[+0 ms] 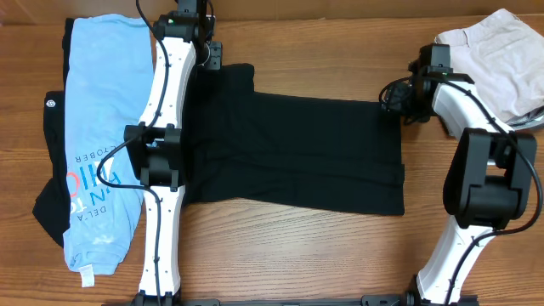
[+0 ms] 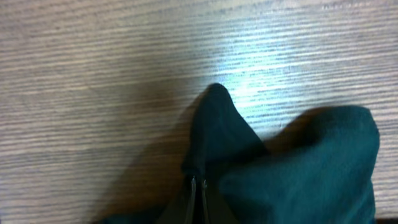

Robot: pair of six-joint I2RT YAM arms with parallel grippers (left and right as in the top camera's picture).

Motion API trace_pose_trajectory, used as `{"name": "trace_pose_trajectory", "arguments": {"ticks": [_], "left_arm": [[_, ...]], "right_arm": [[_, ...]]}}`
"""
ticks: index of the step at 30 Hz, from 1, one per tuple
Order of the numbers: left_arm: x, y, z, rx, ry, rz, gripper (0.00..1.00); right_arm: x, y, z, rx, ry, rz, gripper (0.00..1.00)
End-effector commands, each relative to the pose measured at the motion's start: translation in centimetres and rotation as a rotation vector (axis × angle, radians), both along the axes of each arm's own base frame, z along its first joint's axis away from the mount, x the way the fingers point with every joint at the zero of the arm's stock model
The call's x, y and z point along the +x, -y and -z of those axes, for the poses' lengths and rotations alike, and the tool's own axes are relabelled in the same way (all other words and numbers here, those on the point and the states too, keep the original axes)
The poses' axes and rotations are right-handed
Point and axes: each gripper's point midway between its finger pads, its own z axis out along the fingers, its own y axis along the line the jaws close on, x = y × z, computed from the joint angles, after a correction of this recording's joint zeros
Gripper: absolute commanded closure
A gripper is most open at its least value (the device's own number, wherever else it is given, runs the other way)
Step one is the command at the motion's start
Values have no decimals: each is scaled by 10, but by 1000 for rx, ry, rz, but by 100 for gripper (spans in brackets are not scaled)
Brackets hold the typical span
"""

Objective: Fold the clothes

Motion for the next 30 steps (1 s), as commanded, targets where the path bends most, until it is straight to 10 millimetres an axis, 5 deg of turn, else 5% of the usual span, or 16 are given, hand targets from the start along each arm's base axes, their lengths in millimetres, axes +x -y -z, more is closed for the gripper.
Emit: {"name": "trace_pose_trajectory", "arguments": {"ticks": [1, 6, 15, 20, 21, 30], "left_arm": [[-1, 1, -3, -6, -2, -21, 96], [-6, 1, -1, -4, -23, -20, 96], [-14, 0, 1, 0, -58, -20, 96], [-20, 0, 3, 1, -81, -20, 96], [-21, 0, 4, 3, -88, -20, 96], [-27, -3, -10, 5, -93, -23, 96]], "right_arm": [[14, 7, -2, -44, 43, -33, 40], [16, 7, 5, -59, 44, -70, 53], [14, 5, 29, -50, 8, -84, 63], [17, 5, 25, -49, 17, -75, 88], [18, 5, 20, -48, 20, -73, 96], [34, 7, -54, -57, 78, -72, 96]]}}
